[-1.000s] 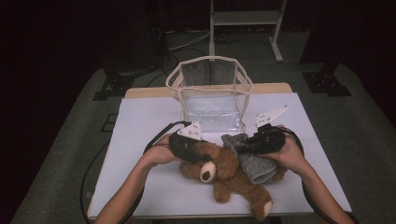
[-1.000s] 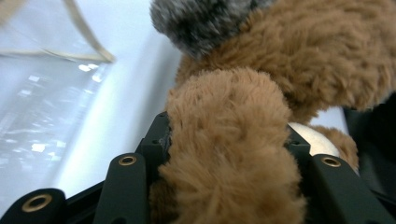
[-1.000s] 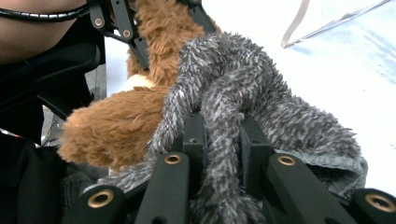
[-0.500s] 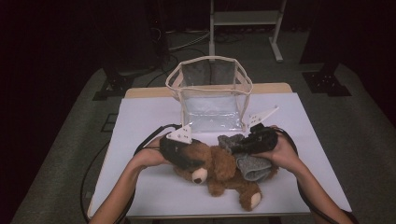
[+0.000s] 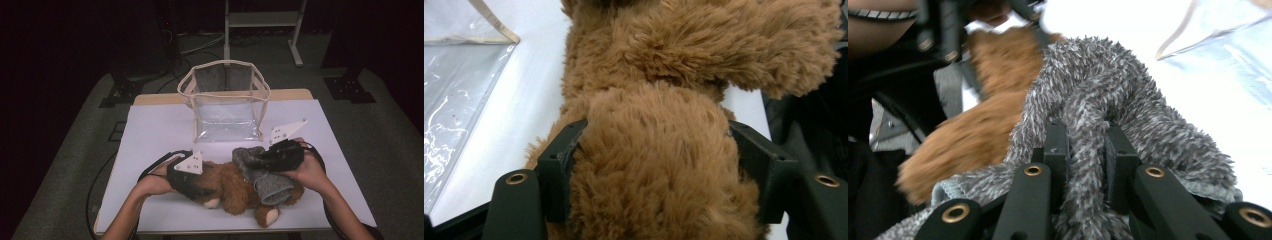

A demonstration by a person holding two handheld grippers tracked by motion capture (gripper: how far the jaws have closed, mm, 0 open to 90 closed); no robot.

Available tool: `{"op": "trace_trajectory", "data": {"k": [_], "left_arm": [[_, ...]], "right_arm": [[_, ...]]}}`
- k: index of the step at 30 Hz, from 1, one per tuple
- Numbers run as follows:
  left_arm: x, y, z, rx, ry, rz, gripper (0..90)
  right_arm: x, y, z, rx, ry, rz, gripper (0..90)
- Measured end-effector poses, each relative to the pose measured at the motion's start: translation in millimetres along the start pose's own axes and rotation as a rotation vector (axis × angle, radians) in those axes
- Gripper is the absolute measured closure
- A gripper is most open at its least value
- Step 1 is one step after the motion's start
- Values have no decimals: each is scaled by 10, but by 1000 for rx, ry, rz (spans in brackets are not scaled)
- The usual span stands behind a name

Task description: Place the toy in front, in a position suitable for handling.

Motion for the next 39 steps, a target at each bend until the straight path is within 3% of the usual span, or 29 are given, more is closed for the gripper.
{"op": "trace_trajectory", "data": {"k": [3,8,16,19,20,21,22,25,29,32,33,34,37,39], "left_arm": [[-1,-24,7,-26,16,-4,232],[9,-67,-27,-58,15,-11,102],[323,-120,-14,-47,-94,-32,35],[353,-141,-10,-28,-120,-36,65],[349,-145,-16,-21,-128,-43,133],[301,-171,-40,-9,-130,-64,297],[301,-171,-40,-9,-130,-64,356],[257,-285,-66,-23,-77,-111,419],[224,-430,-101,-50,-40,-142,419],[196,-503,-141,-48,-30,-163,416],[153,-590,-182,-47,-14,-192,415],[153,-590,-182,-47,-14,-192,413],[96,-736,-195,-44,-11,-256,413],[96,-741,-165,-58,-6,-255,407]], "right_arm": [[202,-1,111,16,-53,-31,756],[225,-89,202,19,-28,-47,759],[221,-91,222,22,-22,-46,758],[225,-56,228,36,-13,-52,757],[229,-33,229,41,-10,-54,757],[232,11,225,55,-1,-54,756],[232,11,225,55,-1,-54,756],[184,128,175,81,20,-44,753],[164,235,86,86,14,-25,753],[166,289,29,82,5,-14,753],[157,345,-41,78,1,-12,753],[157,345,-41,78,1,-12,753],[175,438,-176,71,-6,-11,753],[211,458,-209,67,-11,-18,753]]}}
Point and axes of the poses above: each handheld gripper's, and its own axes: x roughly forward along the jaws, z roughly out of its underside, y roughly to its right, the point moved 8 cm from there along x, roughly forward along the jaws, and after that the axes turned 1 degree about z, right-handed, at the moved point
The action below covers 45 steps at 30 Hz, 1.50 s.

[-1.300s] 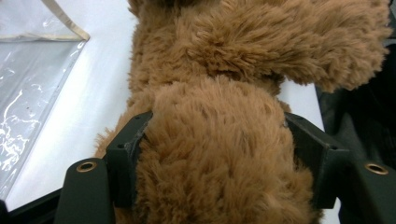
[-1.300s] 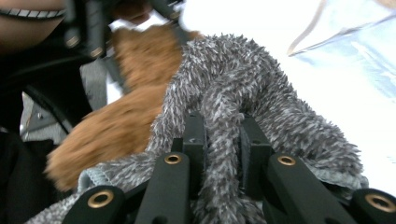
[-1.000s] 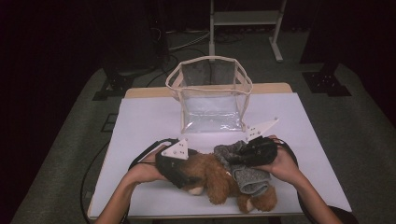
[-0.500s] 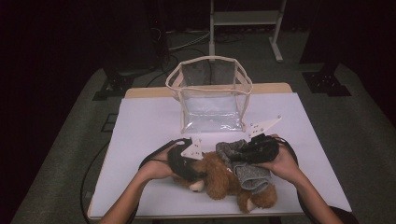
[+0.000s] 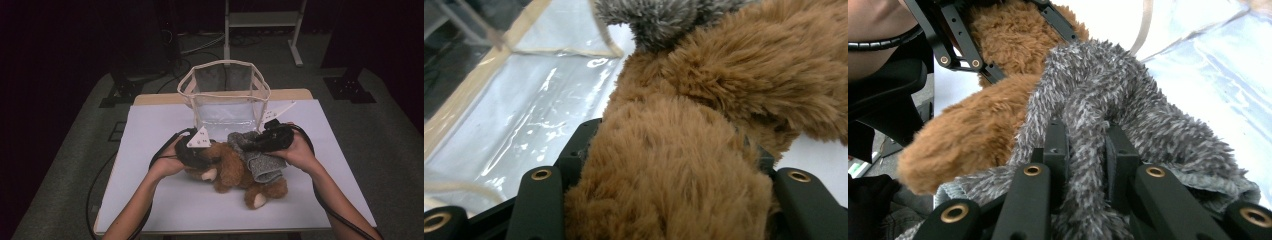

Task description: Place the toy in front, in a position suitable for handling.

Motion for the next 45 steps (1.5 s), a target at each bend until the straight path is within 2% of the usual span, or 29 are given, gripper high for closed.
{"op": "trace_trajectory", "data": {"k": [3,6,7,8,9,11,12,13,15,16,17,18,20,25,27,28,31,33,34,37,38,39,40,41,43,45], "left_arm": [[-1,33,63,-2,-5,11,370],[-37,119,139,-36,8,49,314],[-61,150,148,-47,13,62,253],[-116,202,137,-52,28,74,230],[-116,202,137,-52,28,74,212],[-186,233,87,-56,65,67,201],[-248,252,56,-55,79,77,195],[-248,252,56,-55,79,77,205],[-213,267,114,-59,27,83,222],[-166,309,184,-54,-18,113,233],[-141,339,210,-52,-22,114,238],[-132,390,249,-45,-17,118,239],[-148,402,260,-46,-11,117,243],[-224,503,290,-13,-13,141,250],[-258,546,296,7,-31,153,249],[-294,579,307,26,-41,163,248],[-333,558,298,14,-23,155,248],[-349,509,251,-28,26,136,227],[-339,471,242,-38,30,120,201],[-303,485,246,-42,22,145,195],[-286,510,253,-37,14,156,212],[-262,574,268,-3,-12,170,243],[-262,574,268,-3,-12,170,244],[-263,595,278,18,-26,172,244],[-287,630,281,30,-30,183,248],[-332,658,284,41,-28,201,252]], "right_arm": [[54,-5,17,-3,-16,-14,754],[136,-68,102,-7,-28,-43,755],[166,-162,151,-14,-22,-63,757],[177,-214,170,-26,-17,-64,758],[177,-214,170,-26,-17,-64,758],[183,-335,210,-50,-16,-68,758],[179,-446,244,-74,-16,-71,758],[179,-446,244,-74,-16,-71,758],[173,-522,253,-90,-21,-67,757],[169,-547,248,-100,-24,-61,757],[156,-569,233,-111,-27,-58,756],[113,-576,192,-112,-19,-61,754],[85,-560,165,-111,-10,-60,753],[-41,-380,74,-85,25,-2,748],[-23,-379,86,-80,27,-10,744],[35,-436,124,-84,27,-32,741],[61,-505,165,-88,37,-48,743],[57,-591,263,-100,33,-53,746],[51,-614,298,-103,25,-50,746],[20,-659,337,-103,19,-65,746],[4,-670,340,-106,15,-61,745],[-41,-664,306,-116,15,-48,743],[-41,-664,306,-116,15,-48,743],[-71,-641,264,-119,31,-42,741],[-127,-546,151,-110,63,-7,740],[-114,-524,121,-105,69,-9,740]]}}
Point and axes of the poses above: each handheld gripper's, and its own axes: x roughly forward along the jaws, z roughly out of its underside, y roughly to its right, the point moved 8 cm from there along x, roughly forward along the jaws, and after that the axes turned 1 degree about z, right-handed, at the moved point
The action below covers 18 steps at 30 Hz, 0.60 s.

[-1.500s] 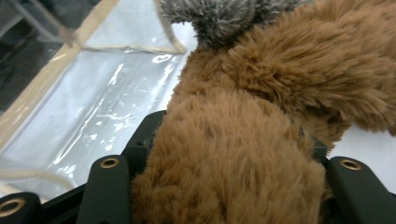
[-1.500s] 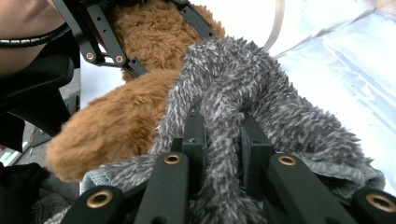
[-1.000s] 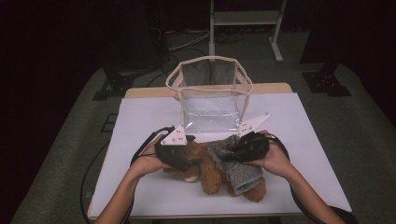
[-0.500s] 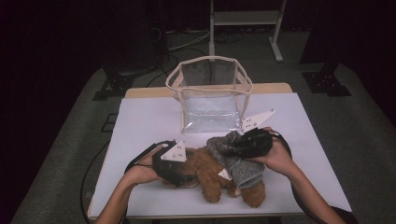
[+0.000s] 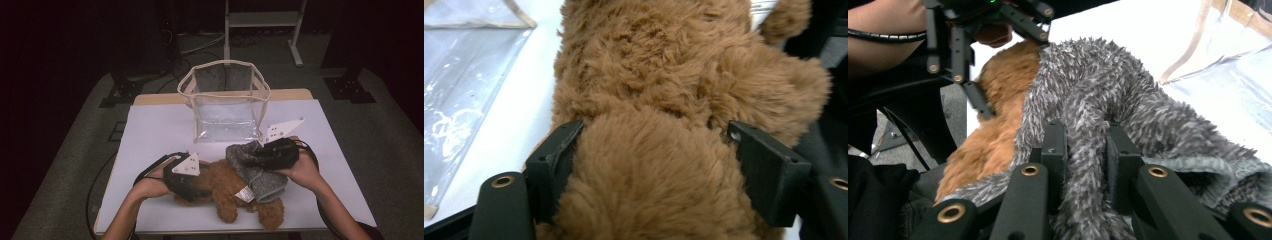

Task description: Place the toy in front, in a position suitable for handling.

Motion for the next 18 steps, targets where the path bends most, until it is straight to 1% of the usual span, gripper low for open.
{"op": "trace_trajectory", "data": {"k": [2,3,4,5,6,7,8,9,10,11,12,13,14,15,17,18], "left_arm": [[-35,5,-4,0,4,3,252],[-46,0,-14,-10,7,4,235],[-54,-17,-33,-23,14,0,235],[-54,-57,-84,-41,30,-6,200],[-54,-57,-84,-41,30,-6,192],[-4,-62,-84,-43,8,0,187],[-4,-62,-84,-43,8,0,191],[36,-55,-58,-39,-18,5,191],[67,-38,-29,-19,-34,10,223],[77,-13,-19,-18,-23,14,227],[77,-13,-19,-18,-23,14,232],[70,-4,-18,-16,-21,15,232],[53,9,-18,-9,-21,22,232],[53,9,-18,-9,-21,22,232],[50,5,-36,-11,-20,28,222],[51,-3,-53,-12,-21,30,222]], "right_arm": [[29,-9,12,-2,-8,-3,740],[66,-32,36,-2,-20,-12,740],[104,-65,63,0,-30,-29,742],[165,-131,108,-5,-36,-48,743],[176,-169,124,-11,-39,-60,743],[172,-208,127,-16,-35,-76,743],[172,-208,127,-16,-35,-76,743],[150,-240,124,-20,-33,-82,742],[111,-247,116,-34,-33,-66,741],[7,-225,96,-41,-18,-34,739],[7,-225,96,-41,-18,-34,739],[-44,-203,98,-36,-11,-27,739],[-109,-151,129,-25,-4,-7,738],[-109,-151,129,-25,-4,-7,738],[-122,-122,188,1,10,-14,740],[-122,-122,188,1,10,-14,740]]}}
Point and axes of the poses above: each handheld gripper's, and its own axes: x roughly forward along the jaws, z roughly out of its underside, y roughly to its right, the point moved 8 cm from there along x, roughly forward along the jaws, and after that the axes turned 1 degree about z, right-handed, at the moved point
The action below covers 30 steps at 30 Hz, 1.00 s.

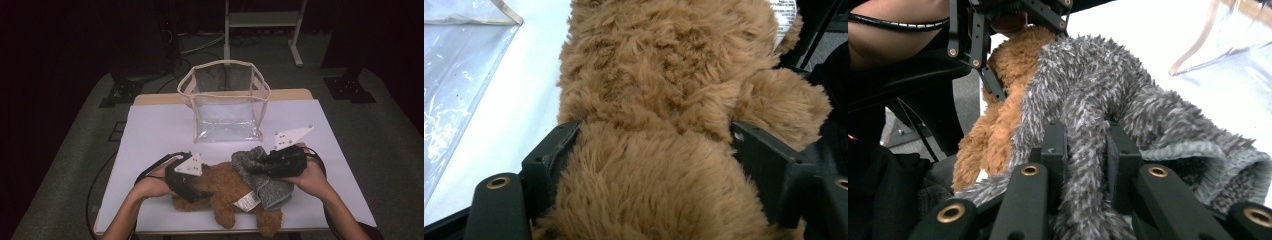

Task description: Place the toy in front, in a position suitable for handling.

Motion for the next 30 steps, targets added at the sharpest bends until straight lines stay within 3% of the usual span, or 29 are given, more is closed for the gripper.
{"op": "trace_trajectory", "data": {"k": [4,7,10,11,12,16,20,25,30], "left_arm": [[37,-5,-126,-13,15,22,171],[121,22,-209,1,1,33,117],[204,16,-252,7,-28,37,98],[246,33,-243,6,-59,56,107],[248,46,-242,21,-62,58,142],[222,62,-219,11,-46,74,159],[222,58,-205,14,-46,72,155],[260,14,-243,1,-84,41,47],[383,47,-360,21,-111,73,43]], "right_arm": [[155,-65,101,7,-36,-30,744],[181,-132,121,-8,-43,-51,745],[176,-139,128,-10,-43,-48,745],[147,-135,123,-19,-36,-39,744],[105,-120,110,-18,-27,-32,743],[-38,-29,78,-5,4,6,740],[31,-46,119,0,-12,-5,739],[117,-93,127,-9,-28,-11,740],[139,-103,134,-1,-21,-23,740]]}}
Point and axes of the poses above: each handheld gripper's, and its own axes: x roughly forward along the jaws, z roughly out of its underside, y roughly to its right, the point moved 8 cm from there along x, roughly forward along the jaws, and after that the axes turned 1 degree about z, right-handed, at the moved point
